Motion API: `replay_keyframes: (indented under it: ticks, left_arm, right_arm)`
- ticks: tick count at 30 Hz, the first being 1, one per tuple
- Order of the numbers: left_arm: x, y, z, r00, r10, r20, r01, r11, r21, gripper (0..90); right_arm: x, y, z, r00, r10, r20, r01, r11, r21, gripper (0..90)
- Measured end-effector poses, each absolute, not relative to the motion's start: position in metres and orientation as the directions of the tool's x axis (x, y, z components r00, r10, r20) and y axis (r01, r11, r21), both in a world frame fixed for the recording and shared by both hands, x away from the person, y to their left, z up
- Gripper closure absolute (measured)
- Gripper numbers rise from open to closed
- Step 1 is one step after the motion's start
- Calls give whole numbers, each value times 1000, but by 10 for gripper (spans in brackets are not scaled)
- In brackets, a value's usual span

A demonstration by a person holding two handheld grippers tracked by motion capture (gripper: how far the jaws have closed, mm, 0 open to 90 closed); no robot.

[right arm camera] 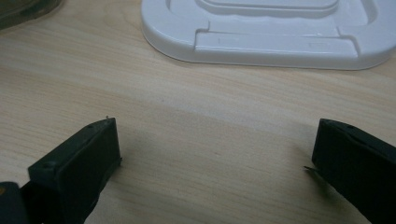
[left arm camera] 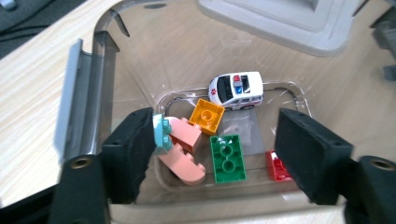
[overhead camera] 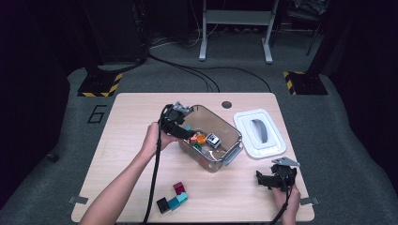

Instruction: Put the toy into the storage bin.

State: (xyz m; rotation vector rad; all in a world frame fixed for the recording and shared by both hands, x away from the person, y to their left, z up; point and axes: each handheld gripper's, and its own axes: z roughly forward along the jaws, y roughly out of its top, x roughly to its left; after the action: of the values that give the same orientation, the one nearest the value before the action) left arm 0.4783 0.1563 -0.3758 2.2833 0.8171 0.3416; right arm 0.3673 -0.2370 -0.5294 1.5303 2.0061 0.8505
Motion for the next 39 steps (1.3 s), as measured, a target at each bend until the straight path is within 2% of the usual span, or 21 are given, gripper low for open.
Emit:
replay_keyframes:
  ticks: [5,13,28,39]
  left_arm:
    - [464,167,-369,768,639,43,443,-579,685,184]
    - [432,193,-368,758,649,60,428,-564,706,153]
    - [392,222,-406,743,668,48,466,-567,679,106]
    - [369,231,-441,741,671,-15,513,-553,656,90]
  right_arm:
    - [367,-237,-529,-264,965,-1,670,184,719,2]
    - [367,-237,-529,-264,965,-1,670,184,719,2]
    - [367,-237,-529,-262,965,-1,670,183,719,2]
    - [367,-237,-529,-262,965,-1,671,183,719,2]
